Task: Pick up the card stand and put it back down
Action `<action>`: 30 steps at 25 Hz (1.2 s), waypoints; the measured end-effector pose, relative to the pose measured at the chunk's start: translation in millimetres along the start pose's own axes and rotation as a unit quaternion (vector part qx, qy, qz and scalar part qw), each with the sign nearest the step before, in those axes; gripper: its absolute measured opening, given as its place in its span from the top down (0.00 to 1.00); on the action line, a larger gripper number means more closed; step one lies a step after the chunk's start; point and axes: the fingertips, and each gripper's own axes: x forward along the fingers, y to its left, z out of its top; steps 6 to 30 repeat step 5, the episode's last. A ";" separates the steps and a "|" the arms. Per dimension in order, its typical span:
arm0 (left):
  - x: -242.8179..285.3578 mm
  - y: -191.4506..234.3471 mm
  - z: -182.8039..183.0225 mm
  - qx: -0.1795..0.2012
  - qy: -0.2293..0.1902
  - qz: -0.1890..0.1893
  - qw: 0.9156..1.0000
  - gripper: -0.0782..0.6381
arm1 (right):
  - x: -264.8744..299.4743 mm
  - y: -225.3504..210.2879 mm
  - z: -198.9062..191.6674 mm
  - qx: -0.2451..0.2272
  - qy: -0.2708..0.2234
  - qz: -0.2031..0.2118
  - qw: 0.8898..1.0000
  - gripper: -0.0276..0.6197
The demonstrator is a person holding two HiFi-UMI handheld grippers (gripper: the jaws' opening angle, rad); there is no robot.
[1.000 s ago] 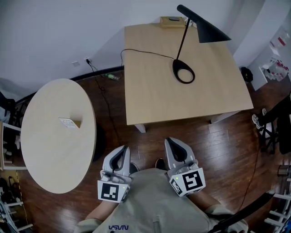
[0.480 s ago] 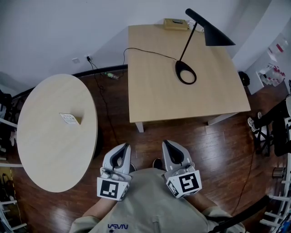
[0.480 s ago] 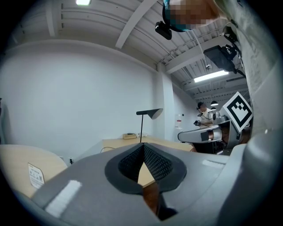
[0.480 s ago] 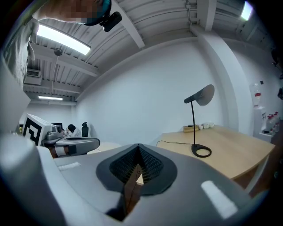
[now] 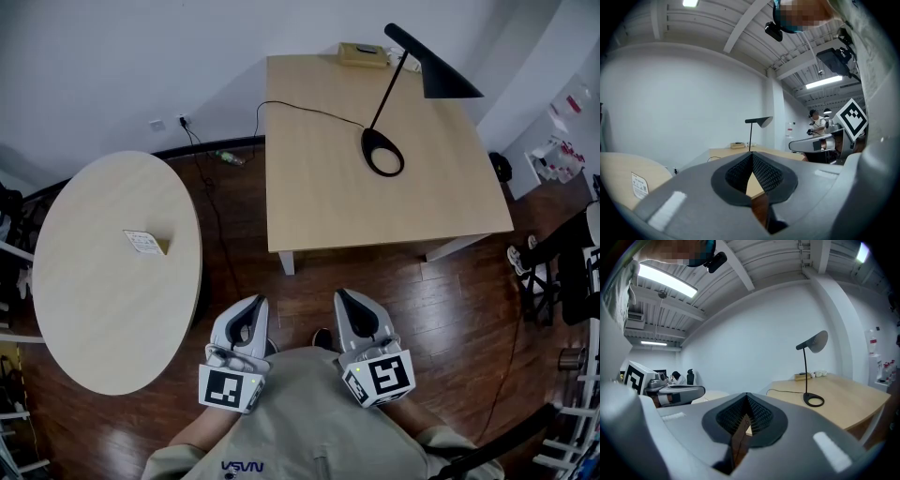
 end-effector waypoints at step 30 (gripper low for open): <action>-4.0 -0.5 0.0 0.002 -0.001 0.001 1.000 0.89 | -2.8 1.2 -1.3 -0.002 0.000 0.000 1.000 0.96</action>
